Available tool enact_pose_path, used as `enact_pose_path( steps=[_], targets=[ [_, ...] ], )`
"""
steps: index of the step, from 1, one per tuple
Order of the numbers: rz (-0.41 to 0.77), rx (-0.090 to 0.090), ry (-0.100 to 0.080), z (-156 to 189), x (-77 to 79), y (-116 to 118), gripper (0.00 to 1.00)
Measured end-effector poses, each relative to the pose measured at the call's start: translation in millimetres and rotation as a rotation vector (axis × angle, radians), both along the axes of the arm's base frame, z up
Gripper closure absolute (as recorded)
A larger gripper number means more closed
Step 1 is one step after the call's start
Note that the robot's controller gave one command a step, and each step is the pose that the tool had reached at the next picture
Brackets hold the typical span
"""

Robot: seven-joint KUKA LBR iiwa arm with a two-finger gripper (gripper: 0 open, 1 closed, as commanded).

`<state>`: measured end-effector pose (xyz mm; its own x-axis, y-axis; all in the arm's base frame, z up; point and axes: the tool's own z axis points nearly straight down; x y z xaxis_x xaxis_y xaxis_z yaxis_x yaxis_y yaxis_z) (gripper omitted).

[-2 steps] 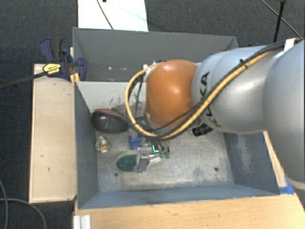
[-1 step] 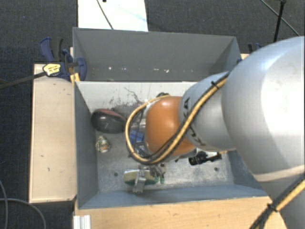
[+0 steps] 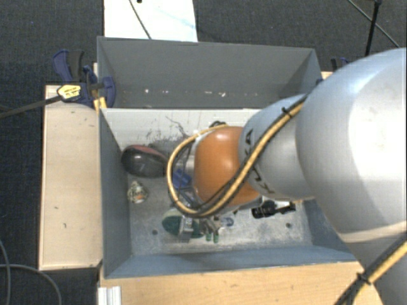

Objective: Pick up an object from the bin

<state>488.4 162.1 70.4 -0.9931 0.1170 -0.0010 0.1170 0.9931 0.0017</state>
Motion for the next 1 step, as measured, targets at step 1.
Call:
enact_pose_path(
  steps=[1],
  targets=[
    [-0.065, 0.003, -0.008, 157.0, -1.4, 9.5, 1.0]
  ],
)
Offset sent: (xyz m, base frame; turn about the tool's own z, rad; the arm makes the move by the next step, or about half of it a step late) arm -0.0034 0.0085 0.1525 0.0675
